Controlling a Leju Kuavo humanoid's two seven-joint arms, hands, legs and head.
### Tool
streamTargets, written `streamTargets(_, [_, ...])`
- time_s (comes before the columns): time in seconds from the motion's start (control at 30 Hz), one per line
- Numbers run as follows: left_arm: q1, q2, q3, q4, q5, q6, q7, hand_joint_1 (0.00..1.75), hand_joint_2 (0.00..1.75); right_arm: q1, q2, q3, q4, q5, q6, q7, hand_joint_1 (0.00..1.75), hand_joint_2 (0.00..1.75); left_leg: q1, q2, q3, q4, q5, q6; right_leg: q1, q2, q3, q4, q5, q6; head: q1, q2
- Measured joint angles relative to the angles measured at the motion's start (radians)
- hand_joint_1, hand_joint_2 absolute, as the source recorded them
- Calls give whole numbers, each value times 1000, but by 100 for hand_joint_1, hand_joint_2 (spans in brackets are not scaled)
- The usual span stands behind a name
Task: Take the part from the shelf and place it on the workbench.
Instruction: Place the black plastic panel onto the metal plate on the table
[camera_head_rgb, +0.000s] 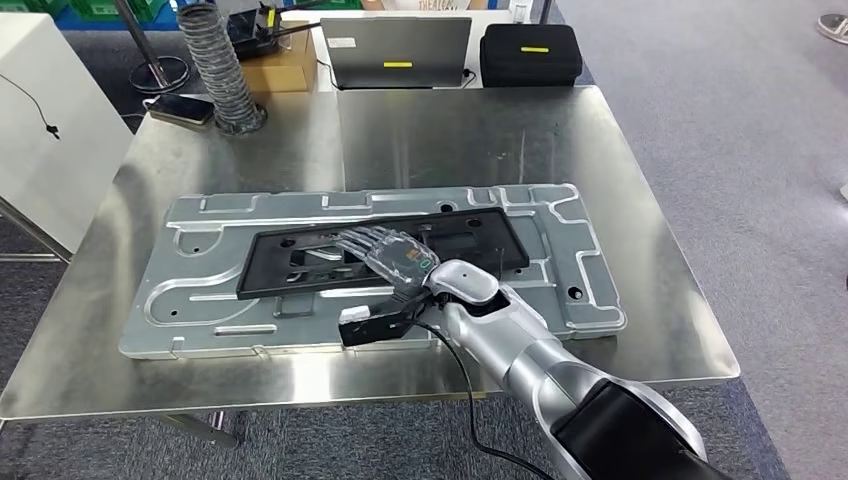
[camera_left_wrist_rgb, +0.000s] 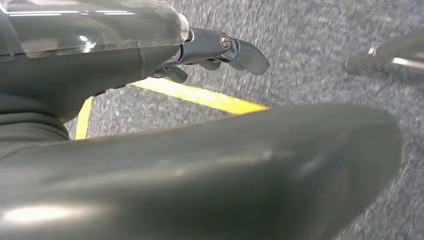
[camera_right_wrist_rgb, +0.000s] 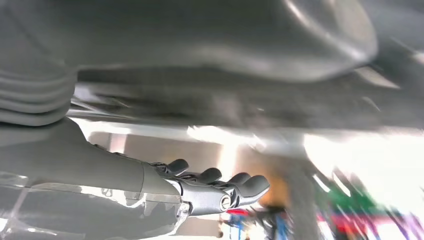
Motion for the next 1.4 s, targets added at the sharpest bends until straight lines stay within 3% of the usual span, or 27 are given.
streamTargets(0.07, [0,0,0,0,0,-9,0,0,0,29,-7,-42,-95,-175,-16,-87,0,0,0,1,-7,20,-18,-9,-6,-1,10,-18,8,-4,0,0])
streamTargets(0.17, [4,-1,0,0,1,-22,-3,0,0,111,-49,-108,-327,-427,-59,-153,0,0,2,2,-79,184,-102,-18,-7,-9,21,-27,8,-10,0,0])
streamTargets(0.2, [7,-1,0,0,3,-24,-5,0,0,150,-71,-133,-416,-487,-83,-166,0,0,2,2,-104,238,-120,-20,-7,-11,22,-25,5,-10,0,0])
streamTargets(0.23, [10,0,1,0,8,-25,-6,0,0,194,-95,-163,-507,-523,-117,-177,0,0,3,2,-116,262,-121,-23,-7,-13,23,-23,3,-9,0,0])
streamTargets(0.27, [13,0,3,0,14,-25,-8,0,0,241,-121,-199,-605,-535,-168,-187,0,0,5,2,-108,247,-103,-24,-8,-13,24,-20,-1,-6,0,0])
streamTargets(0.33, [18,0,11,0,28,-21,-10,0,0,327,-172,-292,-799,-507,-293,-198,0,0,8,1,-49,131,-45,-24,-10,-15,23,-7,-11,4,0,0])
streamTargets(0.4, [21,0,22,0,41,-16,-12,0,0,388,-209,-389,-951,-446,-404,-199,0,0,7,-1,1,37,-20,-16,-9,-12,17,9,-20,14,0,0])
streamTargets(0.53, [24,0,40,0,55,-14,-12,0,0,545,-251,-620,-1169,-380,-509,-182,0,0,4,-3,9,21,-20,15,-8,-7,17,17,-28,35,0,0])
streamTargets(0.57, [24,-1,44,0,55,-14,-11,0,0,585,-257,-690,-1197,-394,-520,-176,0,0,5,-3,9,19,-16,23,-10,-6,13,33,-44,41,0,0])
streamTargets(0.63, [25,-2,49,0,54,-15,-7,0,0,663,-264,-832,-1219,-445,-524,-177,0,0,5,-3,5,16,-10,33,-14,-4,-21,120,-109,51,0,0])
streamTargets(0.7, [26,-2,50,0,51,-15,-3,0,0,748,-267,-962,-1204,-500,-521,-186,0,0,2,-5,-5,16,-5,38,-16,-4,-69,240,-172,56,0,0])
streamTargets(0.73, [28,-2,51,0,50,-15,-1,0,0,787,-268,-1018,-1188,-515,-520,-189,0,0,0,-6,-9,16,-3,40,-17,-4,-79,270,-181,57,0,0])
streamTargets(0.77, [30,-2,51,0,47,-15,1,0,0,816,-267,-1067,-1165,-513,-514,-188,0,0,-1,-5,-13,17,0,40,-17,-4,-71,262,-172,56,0,0])
streamTargets(0.9, [25,-6,51,0,33,-14,12,0,0,871,-244,-1213,-989,-412,-481,-180,0,0,-6,1,-17,15,12,30,-8,-6,69,24,-77,38,0,0])
streamTargets(0.93, [23,-8,51,0,31,-14,14,0,0,879,-237,-1240,-936,-389,-481,-185,0,0,-7,1,-18,14,16,25,-5,-6,81,-2,-69,33,0,0])
streamTargets(1.03, [24,-11,49,0,26,-14,19,0,0,888,-224,-1302,-771,-312,-485,-194,0,0,-6,2,-19,9,28,7,-3,-7,74,-13,-49,19,0,0])
streamTargets(1.1, [26,-12,48,0,18,-15,22,0,0,883,-219,-1341,-639,-246,-487,-195,0,0,-6,2,-34,48,-14,0,-7,-10,67,-25,-27,8,0,0])
streamTargets(1.2, [26,-13,46,0,9,-15,26,0,0,872,-217,-1388,-431,-164,-505,-183,0,0,-6,2,-85,224,-150,-5,-5,-14,34,-26,0,-2,0,0])
streamTargets(1.23, [27,-13,46,0,6,-15,27,0,0,870,-219,-1401,-362,-138,-514,-171,0,0,-6,2,-88,264,-175,-6,-3,-14,20,-23,8,-1,0,0])
streamTargets(1.27, [27,-14,45,0,4,-15,27,0,0,867,-221,-1413,-294,-109,-521,-153,0,0,-6,2,-71,268,-180,-6,-3,-15,6,-20,16,0,0,0])
streamTargets(1.3, [27,-14,45,0,2,-15,28,0,0,864,-225,-1422,-229,-80,-525,-131,0,0,-6,2,-33,231,-169,-5,-2,-15,-8,-16,25,1,0,0])
streamTargets(1.37, [22,-17,44,0,0,-16,28,0,0,858,-231,-1433,-113,-26,-528,-79,0,0,-7,2,76,84,-137,1,-2,-14,-34,-6,41,7,0,0])
streamTargets(1.4, [20,-18,43,0,0,-16,28,0,0,855,-233,-1435,-68,-2,-527,-52,0,0,-9,1,115,24,-125,7,-1,-13,-42,-1,48,11,0,0])
